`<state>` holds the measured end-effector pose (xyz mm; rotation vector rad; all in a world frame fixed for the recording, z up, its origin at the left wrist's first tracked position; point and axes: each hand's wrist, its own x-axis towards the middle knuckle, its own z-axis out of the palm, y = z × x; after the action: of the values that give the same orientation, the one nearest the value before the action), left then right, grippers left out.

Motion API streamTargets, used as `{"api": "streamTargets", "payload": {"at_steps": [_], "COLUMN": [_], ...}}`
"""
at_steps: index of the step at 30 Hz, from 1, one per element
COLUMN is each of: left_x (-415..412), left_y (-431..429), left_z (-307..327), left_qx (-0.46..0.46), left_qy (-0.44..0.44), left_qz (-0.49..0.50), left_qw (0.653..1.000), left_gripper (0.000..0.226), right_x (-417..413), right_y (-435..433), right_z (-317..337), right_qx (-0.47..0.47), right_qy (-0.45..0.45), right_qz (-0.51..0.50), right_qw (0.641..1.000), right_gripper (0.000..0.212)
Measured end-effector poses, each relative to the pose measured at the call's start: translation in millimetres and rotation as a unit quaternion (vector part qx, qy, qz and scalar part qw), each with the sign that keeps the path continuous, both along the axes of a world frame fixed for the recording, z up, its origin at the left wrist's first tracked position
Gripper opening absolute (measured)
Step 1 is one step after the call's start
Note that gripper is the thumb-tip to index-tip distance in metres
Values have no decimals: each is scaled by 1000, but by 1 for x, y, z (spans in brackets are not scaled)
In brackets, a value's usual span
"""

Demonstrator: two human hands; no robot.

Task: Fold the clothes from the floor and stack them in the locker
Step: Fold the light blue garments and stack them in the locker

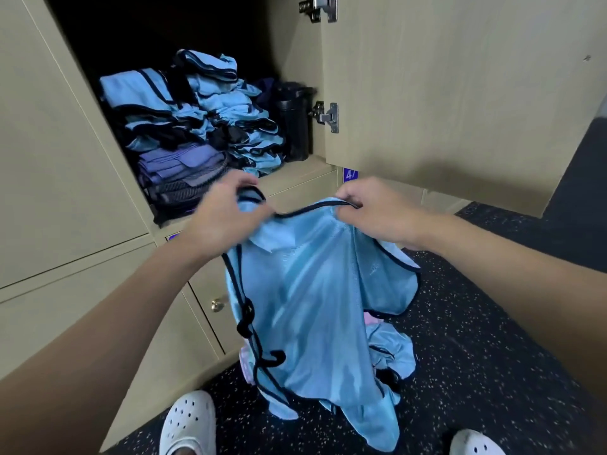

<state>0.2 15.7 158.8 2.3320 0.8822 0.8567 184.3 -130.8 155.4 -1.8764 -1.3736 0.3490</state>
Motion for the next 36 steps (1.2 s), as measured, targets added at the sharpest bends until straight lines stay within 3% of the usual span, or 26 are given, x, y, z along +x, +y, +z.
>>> {"api": "streamTargets", "payload": {"at_steps": [3,4,6,8,9,12,17,20,22,24,26,27,28,30,33,35,36], "left_x": [9,12,18,20,20,19,9,4,4,2,3,7,10,16,20,18,18], "left_y": [-27,-33,-36,-36,-35,-35,-10,2,4,-7,-20,-26,-35,-44,-42,-39,-39], "left_z": [-8,-11,-15,-14,-12,-1,14,14,11,10,7,6,5,3,3,5,7], "left_qx": [-91,-102,-121,-115,-107,-103,-120,-77,-31,-47,-127,-161,-174,-159,-139,-117,-113], "left_qy": [75,80,56,25,7,-63,-174,-152,-118,-52,12,30,44,52,12,-12,-30], "left_qz": [-163,-190,-215,-210,-195,-146,-68,-40,-14,-49,-137,-175,-213,-229,-209,-197,-186], "left_qw": [980,973,968,971,975,982,975,984,992,996,982,971,960,959,968,973,976], "left_gripper": [86,84,57,18,11,15,26,34,24,14,78,98,105,88,39,11,8], "right_x": [-12,-14,-17,-17,-16,-9,-1,-1,-3,-7,-14,-17,-21,-25,-24,-21,-20], "right_y": [4,5,5,4,2,-5,-12,-13,-12,-11,-9,-9,-8,-6,-6,-7,-7], "right_z": [5,6,9,8,8,10,-1,0,5,9,11,12,12,13,12,11,11], "right_qx": [25,31,36,42,46,26,-77,-28,6,28,34,34,33,38,43,44,47], "right_qy": [24,27,34,41,48,80,17,34,47,65,72,71,68,68,92,109,129], "right_qz": [28,35,42,39,35,41,31,13,6,7,14,19,23,25,11,-1,1], "right_qw": [999,999,998,998,997,996,996,999,999,997,997,997,997,997,995,993,991], "right_gripper": [19,18,15,11,9,10,13,15,14,11,11,13,14,14,11,20,27]}}
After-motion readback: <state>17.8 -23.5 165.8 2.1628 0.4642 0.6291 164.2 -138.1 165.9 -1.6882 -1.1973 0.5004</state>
